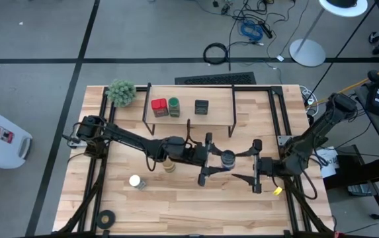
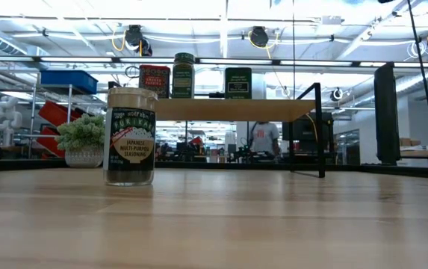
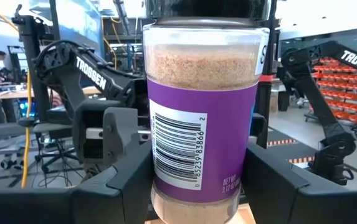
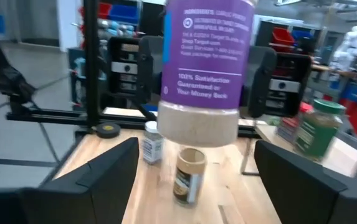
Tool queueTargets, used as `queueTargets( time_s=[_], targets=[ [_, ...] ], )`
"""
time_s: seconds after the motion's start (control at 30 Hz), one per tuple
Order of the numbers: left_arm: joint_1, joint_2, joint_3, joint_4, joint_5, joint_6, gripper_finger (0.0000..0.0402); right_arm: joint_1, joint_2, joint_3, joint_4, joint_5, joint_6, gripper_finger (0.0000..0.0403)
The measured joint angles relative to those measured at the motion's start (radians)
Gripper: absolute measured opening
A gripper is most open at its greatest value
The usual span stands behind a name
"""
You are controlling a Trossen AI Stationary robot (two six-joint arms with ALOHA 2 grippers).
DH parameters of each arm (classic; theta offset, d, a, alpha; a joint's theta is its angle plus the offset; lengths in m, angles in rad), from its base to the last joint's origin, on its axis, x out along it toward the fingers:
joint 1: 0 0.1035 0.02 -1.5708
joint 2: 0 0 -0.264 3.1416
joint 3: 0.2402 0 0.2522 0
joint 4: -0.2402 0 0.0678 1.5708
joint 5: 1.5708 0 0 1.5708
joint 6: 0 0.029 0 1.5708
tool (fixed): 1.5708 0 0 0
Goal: Shelf spices
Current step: Put the black seasoning bottle on the shelf aligned with the other black seasoning can
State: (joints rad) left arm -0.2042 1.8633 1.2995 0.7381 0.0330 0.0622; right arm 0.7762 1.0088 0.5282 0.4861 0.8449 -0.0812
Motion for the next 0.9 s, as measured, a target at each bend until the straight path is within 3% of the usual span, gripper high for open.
queueTargets(
  time_s=[0.3,0.5,0.9],
  targets=[
    [0.0,0.036,0.001,0.019,-0.001,0.004,0.0215,-0.071,0.004,0.0,0.042,-0.145,-0.012,0.0306],
    [0.002,0.047,0.001,0.05,-0.001,0.003,0.0215,-0.084,0.005,0.0,0.035,-0.171,-0.005,0.0305],
    [0.003,0.047,0.001,0.059,0.0,-0.001,0.0215,-0.09,0.004,0.0,0.014,-0.185,0.008,0.0244]
  ],
)
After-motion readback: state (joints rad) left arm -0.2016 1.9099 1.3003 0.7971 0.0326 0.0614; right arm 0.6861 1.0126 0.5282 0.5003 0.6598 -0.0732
